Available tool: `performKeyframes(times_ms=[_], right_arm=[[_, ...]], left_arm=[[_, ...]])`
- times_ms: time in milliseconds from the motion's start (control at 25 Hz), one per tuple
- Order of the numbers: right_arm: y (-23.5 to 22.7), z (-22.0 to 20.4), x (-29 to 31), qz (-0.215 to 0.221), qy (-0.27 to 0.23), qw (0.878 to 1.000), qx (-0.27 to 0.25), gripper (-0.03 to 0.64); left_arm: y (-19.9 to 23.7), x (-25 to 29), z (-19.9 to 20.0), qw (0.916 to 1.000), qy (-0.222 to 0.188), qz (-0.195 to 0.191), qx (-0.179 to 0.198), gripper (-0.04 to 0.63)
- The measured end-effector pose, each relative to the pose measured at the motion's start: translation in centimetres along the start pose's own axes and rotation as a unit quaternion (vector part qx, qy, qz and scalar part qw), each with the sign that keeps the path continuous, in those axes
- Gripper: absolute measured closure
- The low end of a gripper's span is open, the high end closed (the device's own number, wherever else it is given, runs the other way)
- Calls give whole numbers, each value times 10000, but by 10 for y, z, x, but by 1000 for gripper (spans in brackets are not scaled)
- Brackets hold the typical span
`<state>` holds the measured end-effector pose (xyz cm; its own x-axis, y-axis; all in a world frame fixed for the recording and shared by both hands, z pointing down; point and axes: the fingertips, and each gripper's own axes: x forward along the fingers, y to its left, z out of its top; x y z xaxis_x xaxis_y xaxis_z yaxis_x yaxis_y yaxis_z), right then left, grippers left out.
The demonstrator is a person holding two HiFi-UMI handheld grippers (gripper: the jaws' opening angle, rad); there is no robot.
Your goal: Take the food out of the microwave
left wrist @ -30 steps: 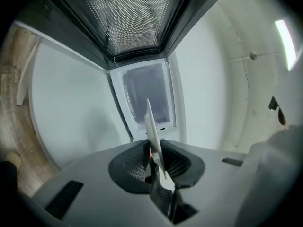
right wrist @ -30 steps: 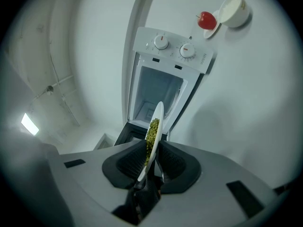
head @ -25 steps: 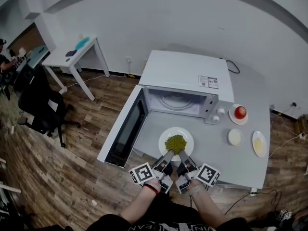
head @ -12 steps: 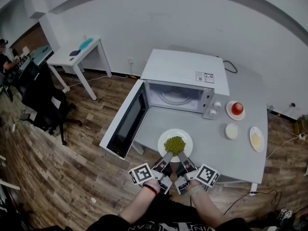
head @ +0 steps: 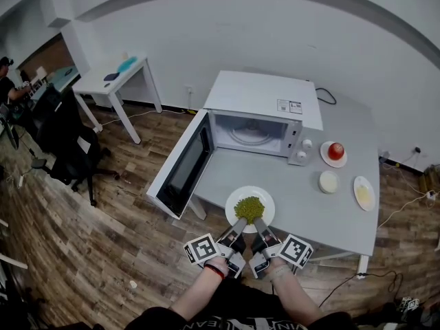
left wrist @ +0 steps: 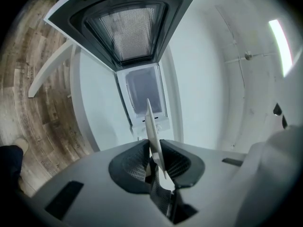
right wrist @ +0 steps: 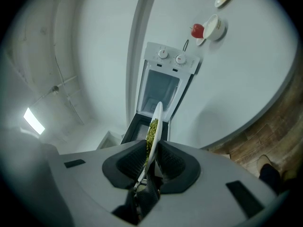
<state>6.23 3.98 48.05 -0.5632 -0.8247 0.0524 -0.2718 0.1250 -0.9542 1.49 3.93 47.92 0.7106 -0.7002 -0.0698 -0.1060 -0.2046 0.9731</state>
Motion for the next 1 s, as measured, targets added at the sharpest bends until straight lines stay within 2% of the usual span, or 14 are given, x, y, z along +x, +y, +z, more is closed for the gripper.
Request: performKeyframes(times_ms=[80, 200, 320, 520, 600, 680, 800, 920, 1000], right_arm=[[-1, -4, -5, -6, 9, 10000, 43, 538], [-2, -9, -12, -13, 36, 10000, 14, 538], [-1, -14, -17, 2, 63, 10000, 77, 538], [1, -19, -21, 15, 124, 9999, 37, 538], [1, -19, -23, 27, 132, 9999, 59, 538], [1, -19, -24, 38, 128, 9999, 100, 538], [0, -18, -27, 1, 135, 9999, -77, 538], [0, -18, -28, 9, 121, 9999, -34, 538], [0, -19, -29, 24, 109, 9999, 72, 538]], left_arm=[[-4, -3, -7, 9997, -49, -125, -190, 529], [6, -14, -9, 9997, 16, 186, 162, 529], [6, -20, -13, 9994, 7, 246, 245, 529], [0, -24, -18, 9999, -71, 105, 70, 529], [1, -25, -19, 9998, -60, 164, 132, 529], [-5, -23, -21, 9999, -94, 22, 30, 529], [-1, -27, -21, 9997, -58, 176, 174, 529], [-10, -23, -25, 9999, -103, -66, -82, 529], [-3, -25, -25, 9999, -40, 127, 95, 529]])
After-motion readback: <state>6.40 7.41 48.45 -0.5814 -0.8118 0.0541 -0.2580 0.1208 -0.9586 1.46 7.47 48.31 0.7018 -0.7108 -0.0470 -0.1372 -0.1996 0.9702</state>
